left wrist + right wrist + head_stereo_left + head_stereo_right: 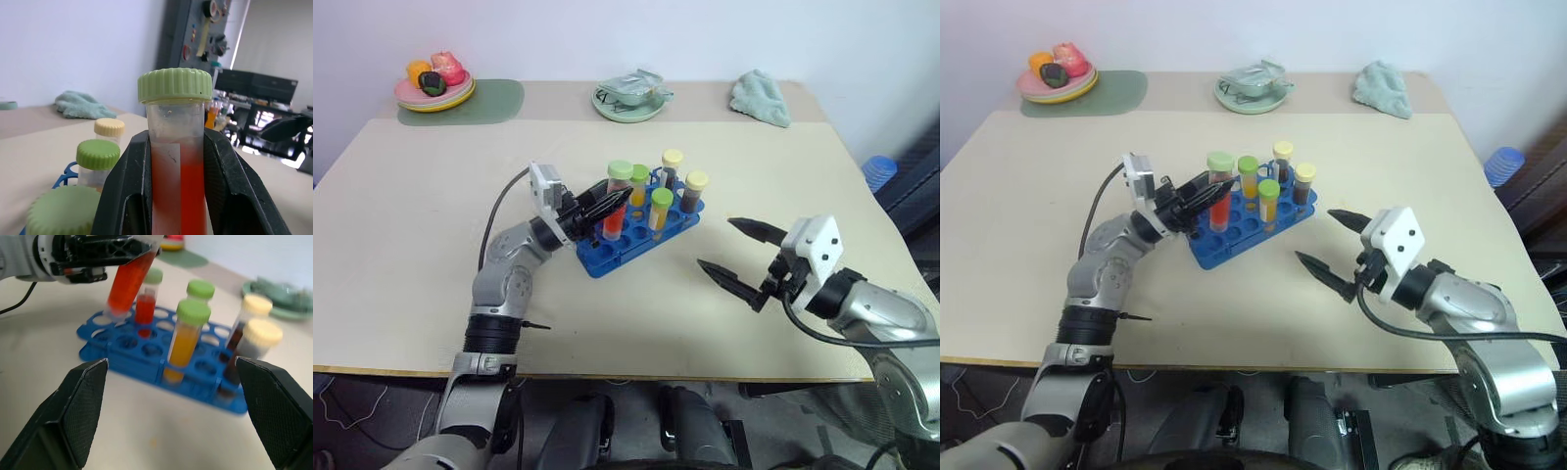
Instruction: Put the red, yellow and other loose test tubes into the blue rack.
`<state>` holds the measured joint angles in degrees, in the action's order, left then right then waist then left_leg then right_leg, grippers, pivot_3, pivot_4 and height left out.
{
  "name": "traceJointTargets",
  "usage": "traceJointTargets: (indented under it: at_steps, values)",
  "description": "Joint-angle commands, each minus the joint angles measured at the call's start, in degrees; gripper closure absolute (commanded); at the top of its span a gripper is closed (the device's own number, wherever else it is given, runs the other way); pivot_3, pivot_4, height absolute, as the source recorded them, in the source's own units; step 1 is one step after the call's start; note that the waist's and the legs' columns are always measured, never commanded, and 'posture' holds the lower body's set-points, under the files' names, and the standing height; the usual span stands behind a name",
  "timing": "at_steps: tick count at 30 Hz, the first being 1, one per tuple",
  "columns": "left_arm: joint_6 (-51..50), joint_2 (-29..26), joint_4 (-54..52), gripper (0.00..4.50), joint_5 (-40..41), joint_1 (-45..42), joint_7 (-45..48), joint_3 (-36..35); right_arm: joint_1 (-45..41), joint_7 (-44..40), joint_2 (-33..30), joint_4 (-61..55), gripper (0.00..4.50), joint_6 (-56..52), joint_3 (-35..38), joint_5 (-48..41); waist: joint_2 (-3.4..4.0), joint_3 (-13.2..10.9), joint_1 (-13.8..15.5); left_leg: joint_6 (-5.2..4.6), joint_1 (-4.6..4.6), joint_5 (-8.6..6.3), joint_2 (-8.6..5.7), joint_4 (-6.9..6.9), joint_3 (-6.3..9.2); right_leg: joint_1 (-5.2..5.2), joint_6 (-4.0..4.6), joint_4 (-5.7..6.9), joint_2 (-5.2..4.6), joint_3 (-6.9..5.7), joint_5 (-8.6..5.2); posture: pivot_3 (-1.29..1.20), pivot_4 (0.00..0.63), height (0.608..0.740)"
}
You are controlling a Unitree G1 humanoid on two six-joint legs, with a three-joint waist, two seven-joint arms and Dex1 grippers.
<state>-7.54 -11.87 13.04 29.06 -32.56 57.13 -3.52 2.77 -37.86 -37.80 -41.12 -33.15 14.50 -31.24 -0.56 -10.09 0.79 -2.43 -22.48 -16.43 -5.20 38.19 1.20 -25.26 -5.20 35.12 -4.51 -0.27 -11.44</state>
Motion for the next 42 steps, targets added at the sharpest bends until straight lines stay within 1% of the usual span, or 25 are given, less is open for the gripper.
traceJointTargets:
  at_steps: [1,4,9,12,16,18,27,34,36,42]
  values:
    - [3.3,-0.1,2.7,3.73,-1.1,-2.2,1.4,0.1,3.4,0.6,-1.2,-4.4,0.23,-1.2,3.8,-2.4,0.0,0.0,0.1,-0.01,0.0,0.0,0.0,0.0,0.0,0.0,0.0,0.0,0.0,0.0,0.0,0.0,0.15,0.74]
    - [4.3,0.1,5.2,3.73,-1.6,-3.0,2.3,0.4,6.0,0.8,-0.9,-5.1,0.23,-0.5,5.0,-2.6,-0.01,0.0,0.0,-0.02,0.0,-0.01,0.0,0.0,0.0,0.0,0.0,0.0,0.01,-0.01,0.0,0.0,0.15,0.74]
    - [2.6,0.1,6.5,3.73,-1.2,-3.0,3.6,0.9,8.5,1.7,0.2,-5.5,0.23,1.6,4.6,-1.5,-0.01,0.0,0.0,-0.02,0.01,-0.01,0.0,0.0,0.0,0.0,-0.01,0.0,0.02,-0.01,0.0,0.0,0.15,0.74]
    - [2.4,0.3,6.7,3.73,-1.5,-3.2,3.9,1.2,9.1,2.2,0.6,-5.7,0.23,2.5,3.7,-1.0,-0.01,0.0,0.0,-0.02,0.01,-0.01,0.0,0.01,0.0,0.01,-0.01,0.0,0.02,-0.01,0.0,0.0,0.15,0.74]
    - [4.6,0.3,7.6,3.73,-3.2,-3.4,4.8,2.1,8.9,2.9,0.9,-5.9,0.23,3.0,2.5,-0.5,-0.01,0.0,0.0,-0.02,0.01,-0.01,0.0,0.01,0.0,0.01,-0.01,0.0,0.02,-0.01,0.0,0.0,0.15,0.74]
    - [4.4,0.4,8.1,3.73,-2.9,-3.9,4.7,1.9,7.8,3.9,1.0,-6.4,0.23,2.3,1.7,-0.8,-0.01,0.0,0.0,-0.02,0.01,-0.01,0.0,0.01,0.0,0.02,-0.01,0.0,0.02,-0.01,0.0,0.0,0.15,0.74]
    - [12.5,1.8,10.5,3.73,-7.7,-2.7,4.4,4.4,5.5,3.6,-0.5,-5.4,0.23,1.7,1.6,-1.5,-0.02,0.0,0.0,-0.02,0.01,-0.01,0.0,0.03,0.0,0.03,-0.01,-0.01,0.01,-0.01,0.0,0.0,0.15,0.74]
    - [17.1,2.8,11.0,3.73,-10.4,-1.6,1.3,4.9,4.3,2.4,-1.3,-3.7,0.23,2.4,1.0,-0.8,-0.04,0.0,0.0,-0.03,0.02,-0.02,0.0,0.03,0.0,0.05,-0.01,-0.02,0.01,-0.01,0.0,0.0,0.15,0.74]
    - [15.2,2.4,9.7,3.73,-9.7,-1.1,1.1,5.0,3.0,2.7,-0.9,-3.5,0.23,2.2,0.2,-1.2,-0.03,0.0,-0.1,-0.03,0.03,-0.02,0.0,0.03,0.0,0.05,-0.01,-0.01,0.01,-0.01,0.0,0.0,0.15,0.74]
    - [14.7,2.9,8.3,3.73,-9.6,0.6,-1.2,4.7,1.0,1.7,-1.6,-1.6,0.23,2.7,-1.1,-0.6,-0.05,0.0,-0.1,-0.05,0.05,-0.02,0.0,0.03,0.0,0.06,-0.01,0.0,0.02,-0.01,0.0,0.0,0.15,0.74]
